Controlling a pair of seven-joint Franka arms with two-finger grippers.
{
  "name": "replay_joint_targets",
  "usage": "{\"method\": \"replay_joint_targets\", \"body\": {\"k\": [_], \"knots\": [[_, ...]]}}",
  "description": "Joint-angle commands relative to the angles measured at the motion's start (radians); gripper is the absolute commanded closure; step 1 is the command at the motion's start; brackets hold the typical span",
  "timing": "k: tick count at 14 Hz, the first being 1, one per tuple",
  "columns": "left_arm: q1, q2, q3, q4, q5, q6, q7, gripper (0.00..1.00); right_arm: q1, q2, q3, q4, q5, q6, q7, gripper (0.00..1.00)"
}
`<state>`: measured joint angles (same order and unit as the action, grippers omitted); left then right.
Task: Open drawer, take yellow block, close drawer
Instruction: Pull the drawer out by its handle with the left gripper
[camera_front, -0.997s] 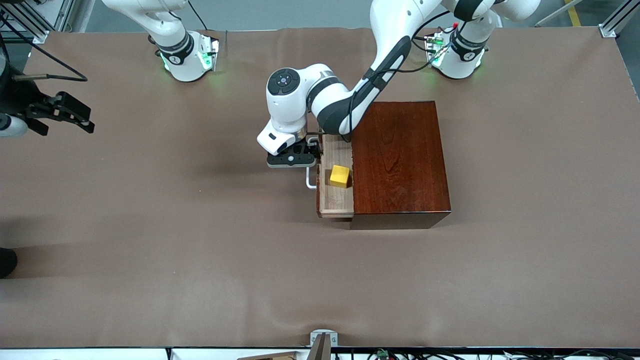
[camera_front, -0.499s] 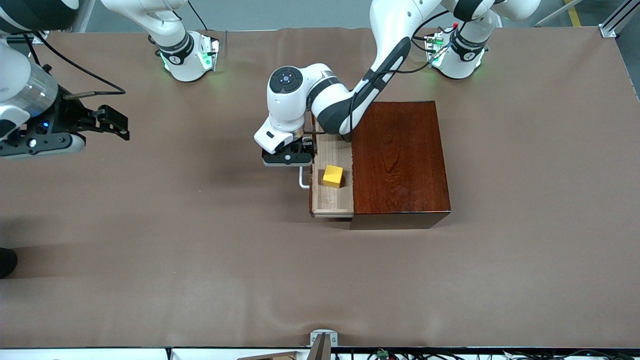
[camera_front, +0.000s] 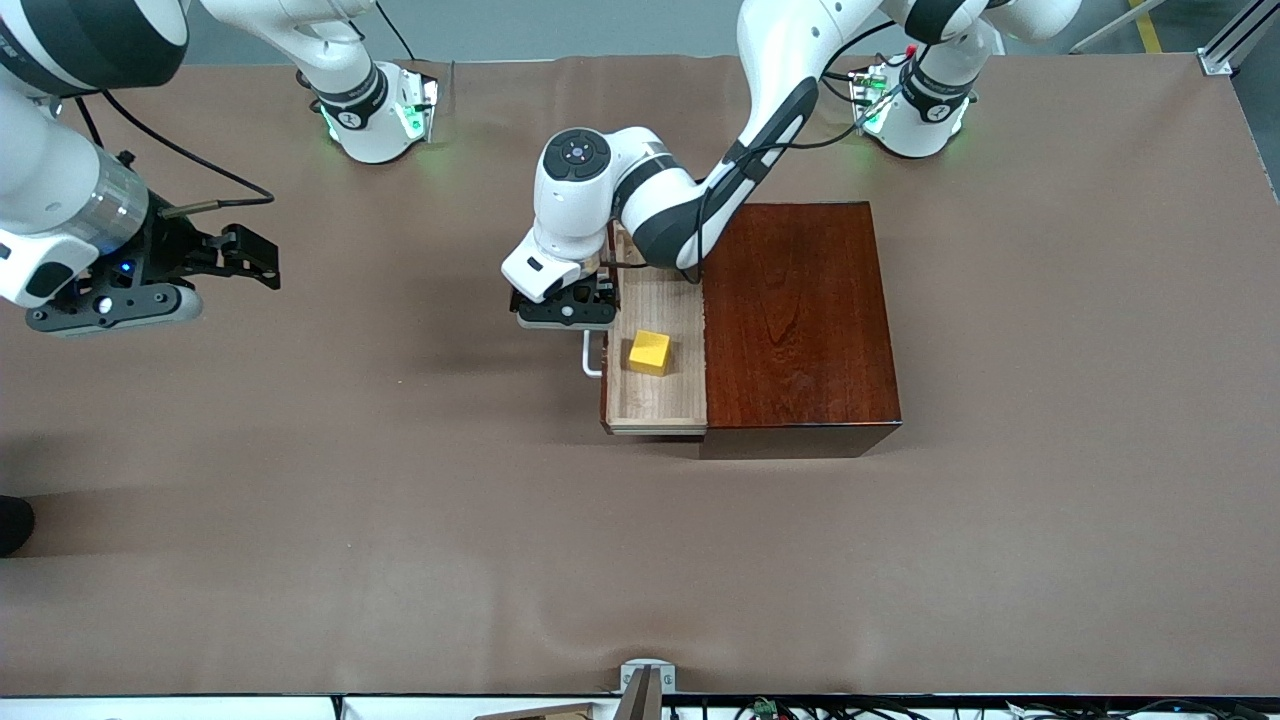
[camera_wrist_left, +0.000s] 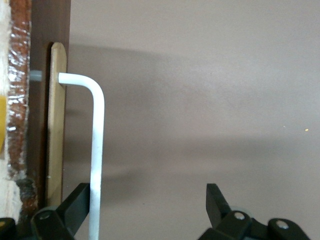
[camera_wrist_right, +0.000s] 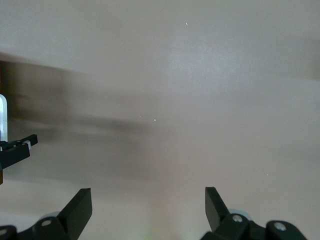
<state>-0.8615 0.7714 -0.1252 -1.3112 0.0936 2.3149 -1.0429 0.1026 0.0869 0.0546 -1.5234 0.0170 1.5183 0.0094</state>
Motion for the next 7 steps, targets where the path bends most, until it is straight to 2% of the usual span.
{"method": "replay_joint_targets", "body": {"k": [1, 7], "knots": [[-0.01, 0.057, -0.05, 0.044, -0.058, 0.126, -0.011, 0.0, 0.0, 0.005, -0.005, 0.011, 0.011, -0.003, 0.004, 0.0], [0.018, -0.006, -0.042, 0.053, -0.06, 0.035, -0.023, 0.0, -0.007, 0.03, -0.005, 0.011, 0.011, -0.004, 0.004, 0.0]]}}
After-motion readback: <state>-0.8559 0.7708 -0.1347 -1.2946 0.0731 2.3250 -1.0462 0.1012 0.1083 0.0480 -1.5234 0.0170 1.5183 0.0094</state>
